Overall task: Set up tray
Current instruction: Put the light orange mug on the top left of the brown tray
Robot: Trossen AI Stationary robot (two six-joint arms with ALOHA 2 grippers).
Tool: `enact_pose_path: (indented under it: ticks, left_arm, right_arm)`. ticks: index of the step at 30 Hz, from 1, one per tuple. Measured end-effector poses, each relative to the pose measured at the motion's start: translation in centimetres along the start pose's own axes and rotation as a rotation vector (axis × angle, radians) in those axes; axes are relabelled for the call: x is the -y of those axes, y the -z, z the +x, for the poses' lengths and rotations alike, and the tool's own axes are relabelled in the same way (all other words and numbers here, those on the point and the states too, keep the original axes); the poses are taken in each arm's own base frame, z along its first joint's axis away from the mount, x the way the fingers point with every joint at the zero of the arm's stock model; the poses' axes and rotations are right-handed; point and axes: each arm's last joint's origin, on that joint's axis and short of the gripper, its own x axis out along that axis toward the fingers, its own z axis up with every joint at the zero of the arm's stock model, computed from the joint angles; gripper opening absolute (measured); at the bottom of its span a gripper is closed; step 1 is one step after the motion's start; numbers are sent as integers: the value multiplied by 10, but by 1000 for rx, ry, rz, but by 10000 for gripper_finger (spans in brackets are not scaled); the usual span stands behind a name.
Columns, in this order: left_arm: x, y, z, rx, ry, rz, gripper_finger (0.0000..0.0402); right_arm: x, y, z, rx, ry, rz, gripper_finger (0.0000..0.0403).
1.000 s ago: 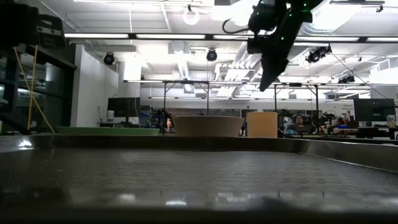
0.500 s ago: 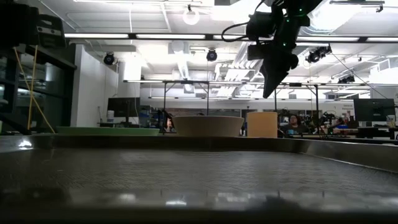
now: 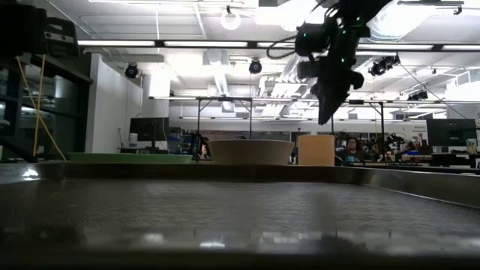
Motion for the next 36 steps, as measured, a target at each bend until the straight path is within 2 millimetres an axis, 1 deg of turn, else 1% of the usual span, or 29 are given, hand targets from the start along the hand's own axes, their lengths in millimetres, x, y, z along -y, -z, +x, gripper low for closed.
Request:
enact_pose_path:
  ticks: [7, 11, 36]
  left_arm:
    - [0, 0, 0, 0, 0, 0, 72]
    - [0, 0, 0, 0, 0, 0, 72]
    - [0, 0, 0, 0, 0, 0, 72]
  right_arm:
    - [5, -3, 21, -55, 10, -23, 79]
    - [7, -3, 27, -80, 30, -44, 79]
    - [8, -4, 28, -65, 33, -48, 79]
